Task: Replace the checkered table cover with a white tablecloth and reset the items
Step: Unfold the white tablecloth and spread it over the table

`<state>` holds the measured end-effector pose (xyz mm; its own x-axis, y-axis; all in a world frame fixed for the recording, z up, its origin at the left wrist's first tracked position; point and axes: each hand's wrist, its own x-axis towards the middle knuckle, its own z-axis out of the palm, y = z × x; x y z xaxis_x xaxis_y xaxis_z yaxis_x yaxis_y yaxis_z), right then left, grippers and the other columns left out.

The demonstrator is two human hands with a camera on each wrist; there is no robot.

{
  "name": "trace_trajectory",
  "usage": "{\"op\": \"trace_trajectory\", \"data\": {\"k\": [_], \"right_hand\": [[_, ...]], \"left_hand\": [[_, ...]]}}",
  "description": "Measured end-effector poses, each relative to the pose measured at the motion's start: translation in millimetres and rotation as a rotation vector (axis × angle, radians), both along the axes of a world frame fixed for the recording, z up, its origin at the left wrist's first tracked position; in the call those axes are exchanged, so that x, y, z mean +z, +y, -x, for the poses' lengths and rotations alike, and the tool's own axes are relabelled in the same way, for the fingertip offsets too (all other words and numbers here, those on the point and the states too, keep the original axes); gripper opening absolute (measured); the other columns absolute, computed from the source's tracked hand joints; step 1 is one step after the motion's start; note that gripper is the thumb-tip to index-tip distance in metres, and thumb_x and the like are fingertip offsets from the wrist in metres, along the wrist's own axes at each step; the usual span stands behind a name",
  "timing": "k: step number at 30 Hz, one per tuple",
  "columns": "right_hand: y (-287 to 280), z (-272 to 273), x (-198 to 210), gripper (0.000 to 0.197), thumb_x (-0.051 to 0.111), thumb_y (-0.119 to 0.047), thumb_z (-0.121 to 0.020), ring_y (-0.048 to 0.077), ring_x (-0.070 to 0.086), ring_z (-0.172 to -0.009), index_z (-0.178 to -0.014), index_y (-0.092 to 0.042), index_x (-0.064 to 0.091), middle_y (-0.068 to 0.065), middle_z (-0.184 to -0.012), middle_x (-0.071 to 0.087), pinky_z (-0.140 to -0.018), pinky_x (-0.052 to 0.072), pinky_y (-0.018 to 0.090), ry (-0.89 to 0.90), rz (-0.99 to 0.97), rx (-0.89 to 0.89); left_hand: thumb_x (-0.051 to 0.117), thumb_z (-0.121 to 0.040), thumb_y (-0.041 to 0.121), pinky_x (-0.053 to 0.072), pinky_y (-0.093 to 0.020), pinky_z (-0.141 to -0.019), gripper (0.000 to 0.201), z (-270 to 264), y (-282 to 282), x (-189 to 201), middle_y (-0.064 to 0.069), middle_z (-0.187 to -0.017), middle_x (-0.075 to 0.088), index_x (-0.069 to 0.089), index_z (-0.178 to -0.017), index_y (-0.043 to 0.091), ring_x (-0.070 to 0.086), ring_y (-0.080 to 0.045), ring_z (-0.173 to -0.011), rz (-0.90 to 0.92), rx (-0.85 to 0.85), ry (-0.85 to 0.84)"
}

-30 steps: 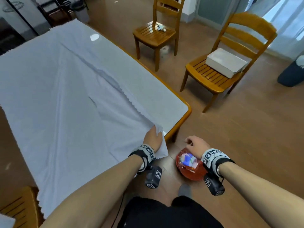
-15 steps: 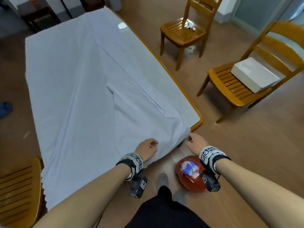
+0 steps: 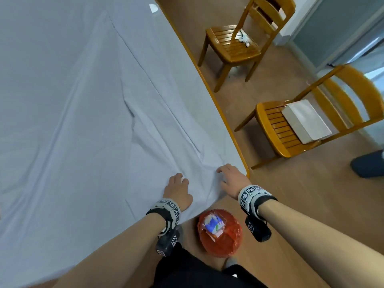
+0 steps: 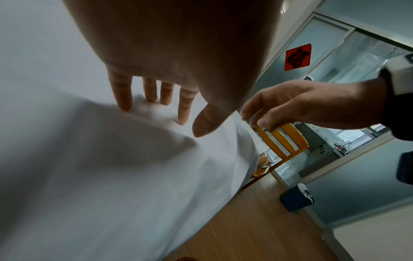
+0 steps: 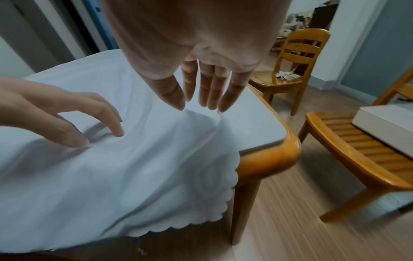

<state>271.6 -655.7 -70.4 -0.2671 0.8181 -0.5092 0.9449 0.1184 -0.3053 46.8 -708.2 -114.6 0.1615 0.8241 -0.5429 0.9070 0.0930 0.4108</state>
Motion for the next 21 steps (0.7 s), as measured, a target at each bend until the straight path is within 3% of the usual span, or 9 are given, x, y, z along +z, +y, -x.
{"op": "trace_trajectory", "data": {"k": [4,10,16,21], "right_hand": [[30.0,3.2,-7.4,0.045,0.05,-0.014,-0.09,0.022,0.044,-0.123,-0.135,-0.018,0.049,0.002,-0.138,0.045,-0.091,0.047,0.039,-0.016,-0.005,0.134],[74.0,-4.2,-35.9,0.042,0.051,-0.01,-0.088,0.027,0.046,-0.119,-0.13,-0.012,0.053,0.006,-0.135,0.047,-0.09,0.047,0.041,0.05,-0.054,0.315],[135.9,-21.6,-62.3,0.037,0.058,-0.006,-0.08,0.032,0.055,-0.095,-0.116,-0.009,0.064,0.01,-0.114,0.057,-0.072,0.052,0.044,0.21,-0.142,0.768],[172.8,-38.3,-66.3,0.053,0.065,0.002,-0.066,0.027,0.054,-0.097,-0.116,-0.016,0.066,0.005,-0.119,0.056,-0.078,0.051,0.037,0.293,-0.048,1.105]], "left_hand": [[0.05,-0.088,0.027,0.041,-0.038,-0.1,0.052,-5.7,16.6,2.2,-0.004,-0.144,0.027,0.04,-0.139,0.019,0.026,-0.025,-0.133,0.006,0.042,0.024],[0.049,-0.087,0.023,0.042,-0.038,-0.097,0.058,-28.5,34.0,-3.5,-0.002,-0.146,0.025,0.035,-0.143,0.023,0.029,-0.024,-0.13,-0.061,0.161,0.075],[0.05,-0.085,0.02,0.041,-0.033,-0.088,0.052,-69.8,49.0,-3.5,-0.002,-0.139,0.033,0.042,-0.137,0.022,0.035,-0.024,-0.123,-0.109,0.354,0.161],[0.051,-0.089,0.021,0.04,-0.04,-0.102,0.056,-130.1,33.1,11.0,-0.007,-0.155,0.019,0.037,-0.143,0.016,0.024,-0.027,-0.137,0.059,0.689,0.12]]}}
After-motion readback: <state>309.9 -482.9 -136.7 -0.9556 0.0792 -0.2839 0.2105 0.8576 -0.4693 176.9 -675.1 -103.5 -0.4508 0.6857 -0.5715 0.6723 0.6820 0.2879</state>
